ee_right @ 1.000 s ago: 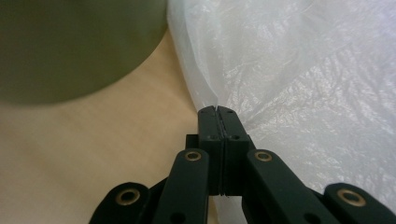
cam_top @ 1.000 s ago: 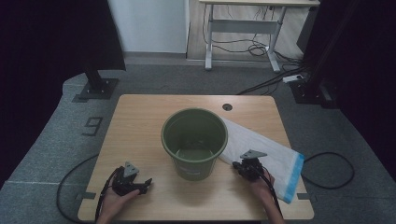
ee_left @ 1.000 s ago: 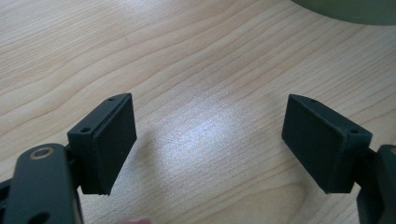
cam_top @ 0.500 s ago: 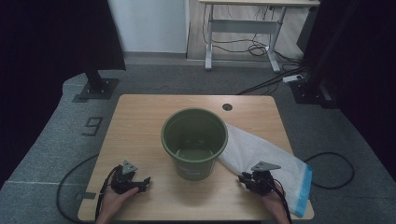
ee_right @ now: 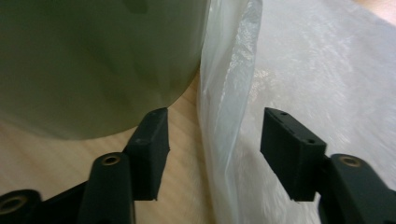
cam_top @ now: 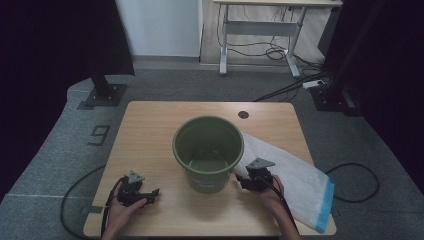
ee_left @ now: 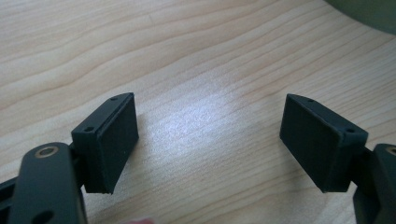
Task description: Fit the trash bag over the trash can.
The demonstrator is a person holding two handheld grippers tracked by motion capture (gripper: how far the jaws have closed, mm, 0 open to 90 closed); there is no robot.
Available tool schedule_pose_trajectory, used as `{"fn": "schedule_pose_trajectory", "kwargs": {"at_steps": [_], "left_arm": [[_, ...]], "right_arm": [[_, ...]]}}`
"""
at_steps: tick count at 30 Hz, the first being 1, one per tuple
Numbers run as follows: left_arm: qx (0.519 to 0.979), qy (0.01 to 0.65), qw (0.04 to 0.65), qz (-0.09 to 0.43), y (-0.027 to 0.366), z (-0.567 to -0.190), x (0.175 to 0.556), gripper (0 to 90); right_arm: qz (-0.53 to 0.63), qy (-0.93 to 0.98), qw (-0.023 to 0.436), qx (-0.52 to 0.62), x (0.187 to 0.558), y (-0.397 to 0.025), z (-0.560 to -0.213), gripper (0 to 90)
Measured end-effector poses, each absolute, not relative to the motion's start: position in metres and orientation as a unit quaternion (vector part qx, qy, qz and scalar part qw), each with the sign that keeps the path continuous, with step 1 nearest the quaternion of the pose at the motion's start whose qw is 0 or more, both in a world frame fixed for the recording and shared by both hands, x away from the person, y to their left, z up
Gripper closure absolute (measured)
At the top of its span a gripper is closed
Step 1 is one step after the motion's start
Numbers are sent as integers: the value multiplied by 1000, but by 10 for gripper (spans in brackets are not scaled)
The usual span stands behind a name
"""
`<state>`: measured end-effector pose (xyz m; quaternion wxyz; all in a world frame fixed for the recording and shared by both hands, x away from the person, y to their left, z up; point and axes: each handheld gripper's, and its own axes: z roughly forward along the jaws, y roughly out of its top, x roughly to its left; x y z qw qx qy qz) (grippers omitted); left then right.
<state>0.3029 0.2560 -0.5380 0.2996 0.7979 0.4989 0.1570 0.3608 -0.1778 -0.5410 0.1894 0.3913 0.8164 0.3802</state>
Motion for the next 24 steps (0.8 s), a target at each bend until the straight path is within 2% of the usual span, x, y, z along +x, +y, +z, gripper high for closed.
{"fn": "schedule_pose_trajectory", "kwargs": {"at_steps": [3, 4, 5, 6, 7, 8, 9, 10, 12, 18, 24], "left_arm": [[798, 500, 299, 156, 256, -538, 303, 195], [798, 499, 298, 157, 255, -538, 303, 195], [799, 499, 297, 158, 255, -538, 303, 195], [798, 500, 298, 158, 255, -538, 303, 195], [798, 500, 298, 158, 255, -538, 303, 195], [799, 499, 297, 159, 255, -538, 302, 195], [799, 499, 297, 159, 255, -538, 302, 195], [800, 497, 296, 159, 255, -538, 302, 195], [802, 495, 296, 160, 255, -538, 302, 195], [802, 494, 295, 159, 255, -538, 302, 195], [803, 494, 295, 157, 256, -538, 301, 195]], "right_arm": [[383, 815, 183, 395, 367, -177, -543, 459], [386, 816, 180, 390, 368, -175, -543, 512], [386, 816, 180, 390, 368, -175, -543, 512], [388, 819, 177, 385, 368, -174, -542, 583], [388, 819, 177, 385, 368, -174, -542, 583], [384, 826, 170, 377, 368, -173, -544, 683], [384, 826, 170, 377, 368, -173, -544, 683], [381, 828, 167, 376, 368, -173, -545, 723], [383, 826, 164, 379, 368, -177, -545, 881], [398, 810, 179, 391, 365, -189, -537, 886], [443, 768, 216, 409, 356, -216, -512, 886]]}}
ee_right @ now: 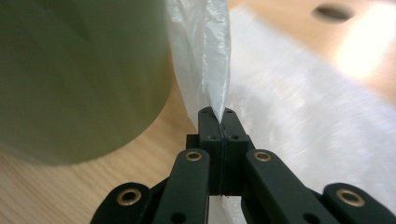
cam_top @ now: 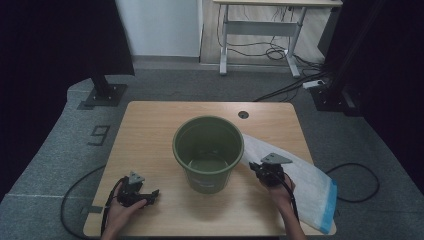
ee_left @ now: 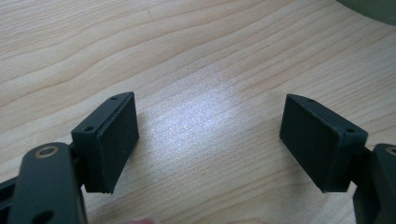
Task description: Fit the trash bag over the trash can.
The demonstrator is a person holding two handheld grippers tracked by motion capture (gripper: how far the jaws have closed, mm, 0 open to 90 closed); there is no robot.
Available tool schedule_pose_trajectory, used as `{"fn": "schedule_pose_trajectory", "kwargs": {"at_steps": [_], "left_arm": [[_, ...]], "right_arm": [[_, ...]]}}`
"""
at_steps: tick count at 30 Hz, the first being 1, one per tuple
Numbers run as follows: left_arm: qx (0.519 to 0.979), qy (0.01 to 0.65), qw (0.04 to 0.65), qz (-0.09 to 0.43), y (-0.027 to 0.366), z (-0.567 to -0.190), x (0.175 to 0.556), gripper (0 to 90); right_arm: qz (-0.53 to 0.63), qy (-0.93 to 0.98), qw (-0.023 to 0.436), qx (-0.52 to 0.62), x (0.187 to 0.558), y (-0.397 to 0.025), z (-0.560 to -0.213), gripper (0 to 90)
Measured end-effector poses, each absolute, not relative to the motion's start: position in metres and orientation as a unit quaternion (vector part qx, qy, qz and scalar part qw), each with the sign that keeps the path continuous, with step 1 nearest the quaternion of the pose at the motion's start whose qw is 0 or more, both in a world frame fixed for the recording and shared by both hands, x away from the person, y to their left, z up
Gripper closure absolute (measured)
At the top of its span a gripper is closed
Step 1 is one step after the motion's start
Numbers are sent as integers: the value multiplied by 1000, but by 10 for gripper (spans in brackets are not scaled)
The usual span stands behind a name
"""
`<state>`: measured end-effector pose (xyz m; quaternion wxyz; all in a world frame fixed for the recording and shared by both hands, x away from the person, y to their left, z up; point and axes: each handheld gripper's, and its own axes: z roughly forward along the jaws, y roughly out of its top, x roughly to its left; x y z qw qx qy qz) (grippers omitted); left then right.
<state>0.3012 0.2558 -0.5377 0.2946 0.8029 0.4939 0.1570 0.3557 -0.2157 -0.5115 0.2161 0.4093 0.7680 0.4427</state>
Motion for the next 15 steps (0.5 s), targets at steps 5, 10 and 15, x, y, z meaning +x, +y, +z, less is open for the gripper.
{"fn": "schedule_pose_trajectory", "kwargs": {"at_steps": [5, 10, 15], "left_arm": [[803, 493, 293, 159, 255, -538, 301, 193], [803, 494, 294, 160, 255, -538, 301, 193], [803, 493, 293, 160, 255, -538, 301, 192]], "right_arm": [[488, 729, 229, 423, 347, -235, -492, 886], [516, 699, 239, 433, 341, -247, -479, 887], [529, 685, 247, 435, 337, -251, -471, 887]]}}
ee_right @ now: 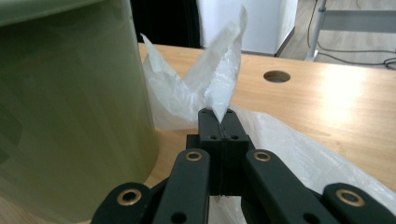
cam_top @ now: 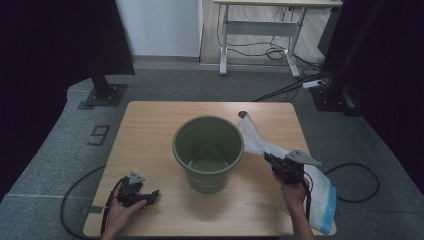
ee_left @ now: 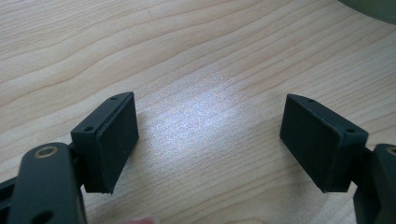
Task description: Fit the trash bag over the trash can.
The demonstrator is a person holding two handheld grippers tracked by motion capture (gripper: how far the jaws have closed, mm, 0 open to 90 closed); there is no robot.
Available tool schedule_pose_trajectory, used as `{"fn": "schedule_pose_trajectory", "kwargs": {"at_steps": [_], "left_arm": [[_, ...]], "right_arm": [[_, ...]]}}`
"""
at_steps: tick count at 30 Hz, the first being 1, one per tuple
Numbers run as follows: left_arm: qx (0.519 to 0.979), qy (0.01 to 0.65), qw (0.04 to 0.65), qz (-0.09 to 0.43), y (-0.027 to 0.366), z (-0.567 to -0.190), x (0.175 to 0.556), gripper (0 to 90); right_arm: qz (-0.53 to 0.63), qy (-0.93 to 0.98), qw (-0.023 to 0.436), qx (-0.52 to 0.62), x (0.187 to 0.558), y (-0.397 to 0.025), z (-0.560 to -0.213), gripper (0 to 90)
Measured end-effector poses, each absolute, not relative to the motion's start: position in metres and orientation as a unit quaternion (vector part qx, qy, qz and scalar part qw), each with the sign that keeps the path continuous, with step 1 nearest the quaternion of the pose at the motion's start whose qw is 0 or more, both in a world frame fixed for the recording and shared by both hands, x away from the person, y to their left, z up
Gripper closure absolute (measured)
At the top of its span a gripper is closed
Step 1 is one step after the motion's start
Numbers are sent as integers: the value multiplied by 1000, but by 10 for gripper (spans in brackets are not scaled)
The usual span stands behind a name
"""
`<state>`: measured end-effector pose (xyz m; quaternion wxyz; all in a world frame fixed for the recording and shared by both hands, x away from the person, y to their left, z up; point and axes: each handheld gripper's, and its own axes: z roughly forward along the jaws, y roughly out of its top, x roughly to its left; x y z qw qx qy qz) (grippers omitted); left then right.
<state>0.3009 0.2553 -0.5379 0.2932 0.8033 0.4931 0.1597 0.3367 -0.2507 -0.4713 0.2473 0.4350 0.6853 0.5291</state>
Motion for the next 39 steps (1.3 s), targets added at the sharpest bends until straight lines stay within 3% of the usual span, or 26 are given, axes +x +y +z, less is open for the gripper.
{"fn": "schedule_pose_trajectory", "kwargs": {"at_steps": [19, 39], "left_arm": [[802, 495, 294, 163, 254, -538, 301, 190], [798, 497, 303, 156, 257, -538, 302, 190]], "right_arm": [[591, 612, 268, 451, 319, -284, -439, 887], [629, 572, 319, 418, 298, -273, -374, 888]]}}
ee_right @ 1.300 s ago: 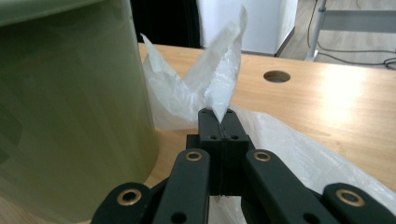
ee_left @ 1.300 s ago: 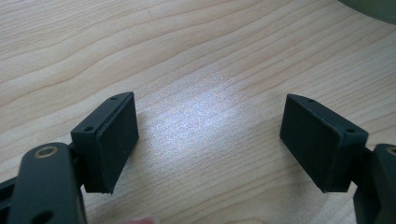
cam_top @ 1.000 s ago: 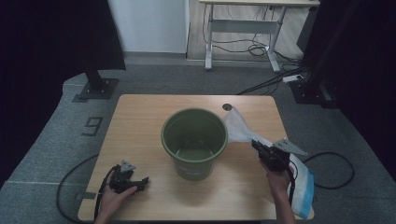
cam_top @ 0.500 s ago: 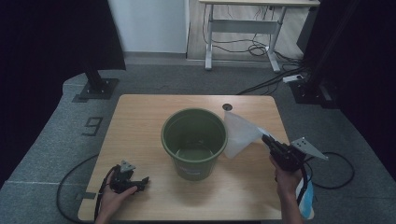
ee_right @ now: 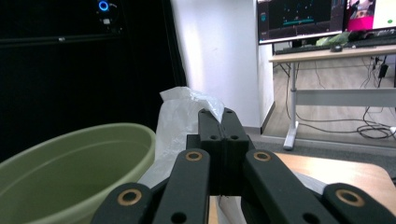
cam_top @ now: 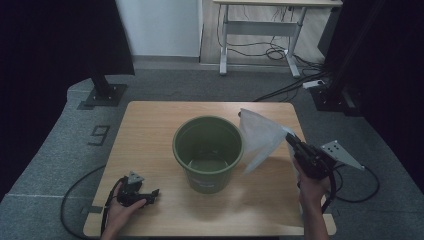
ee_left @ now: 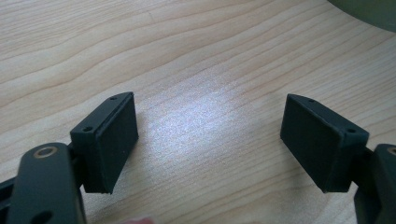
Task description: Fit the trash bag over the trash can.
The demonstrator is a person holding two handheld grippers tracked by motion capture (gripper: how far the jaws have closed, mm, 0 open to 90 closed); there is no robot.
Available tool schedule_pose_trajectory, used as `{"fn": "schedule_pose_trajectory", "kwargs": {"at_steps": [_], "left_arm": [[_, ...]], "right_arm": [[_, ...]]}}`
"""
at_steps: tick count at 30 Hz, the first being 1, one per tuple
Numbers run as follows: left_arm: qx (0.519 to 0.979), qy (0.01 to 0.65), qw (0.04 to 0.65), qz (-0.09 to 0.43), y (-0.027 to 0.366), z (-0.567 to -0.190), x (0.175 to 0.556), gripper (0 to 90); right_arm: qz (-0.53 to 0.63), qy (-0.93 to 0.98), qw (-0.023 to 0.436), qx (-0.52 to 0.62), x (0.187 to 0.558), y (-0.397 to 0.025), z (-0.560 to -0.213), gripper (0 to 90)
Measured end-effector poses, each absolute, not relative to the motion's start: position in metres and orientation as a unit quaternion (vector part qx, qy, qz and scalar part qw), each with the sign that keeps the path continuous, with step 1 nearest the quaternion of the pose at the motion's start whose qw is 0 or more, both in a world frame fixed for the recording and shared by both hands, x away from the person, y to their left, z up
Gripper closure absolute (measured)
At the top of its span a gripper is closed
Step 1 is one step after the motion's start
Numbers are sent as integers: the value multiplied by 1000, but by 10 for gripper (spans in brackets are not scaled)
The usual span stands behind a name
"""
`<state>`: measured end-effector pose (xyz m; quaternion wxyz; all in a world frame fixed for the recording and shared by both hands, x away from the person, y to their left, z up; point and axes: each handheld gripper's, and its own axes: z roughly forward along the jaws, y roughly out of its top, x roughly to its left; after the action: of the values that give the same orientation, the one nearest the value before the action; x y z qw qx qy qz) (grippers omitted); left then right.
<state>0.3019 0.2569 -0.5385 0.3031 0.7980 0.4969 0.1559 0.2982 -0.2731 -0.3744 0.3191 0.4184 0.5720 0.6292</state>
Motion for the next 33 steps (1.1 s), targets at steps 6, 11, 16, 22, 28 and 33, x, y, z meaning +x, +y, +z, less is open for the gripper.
{"fn": "schedule_pose_trajectory", "kwargs": {"at_steps": [6, 11, 16, 22, 28, 33], "left_arm": [[796, 499, 305, 157, 257, -539, 302, 190], [796, 498, 307, 157, 256, -539, 302, 184], [795, 499, 309, 155, 257, -539, 302, 185], [794, 500, 310, 153, 257, -539, 302, 185], [793, 500, 313, 151, 258, -539, 302, 186], [793, 500, 314, 149, 258, -539, 302, 185]], "right_arm": [[638, 561, 331, 410, 294, -269, -360, 887], [650, 545, 353, 395, 289, -265, -336, 888], [663, 529, 368, 381, 285, -265, -303, 888], [674, 517, 384, 363, 281, -260, -270, 888], [681, 514, 383, 353, 284, -248, -257, 888], [678, 527, 381, 343, 291, -229, -251, 887]]}}
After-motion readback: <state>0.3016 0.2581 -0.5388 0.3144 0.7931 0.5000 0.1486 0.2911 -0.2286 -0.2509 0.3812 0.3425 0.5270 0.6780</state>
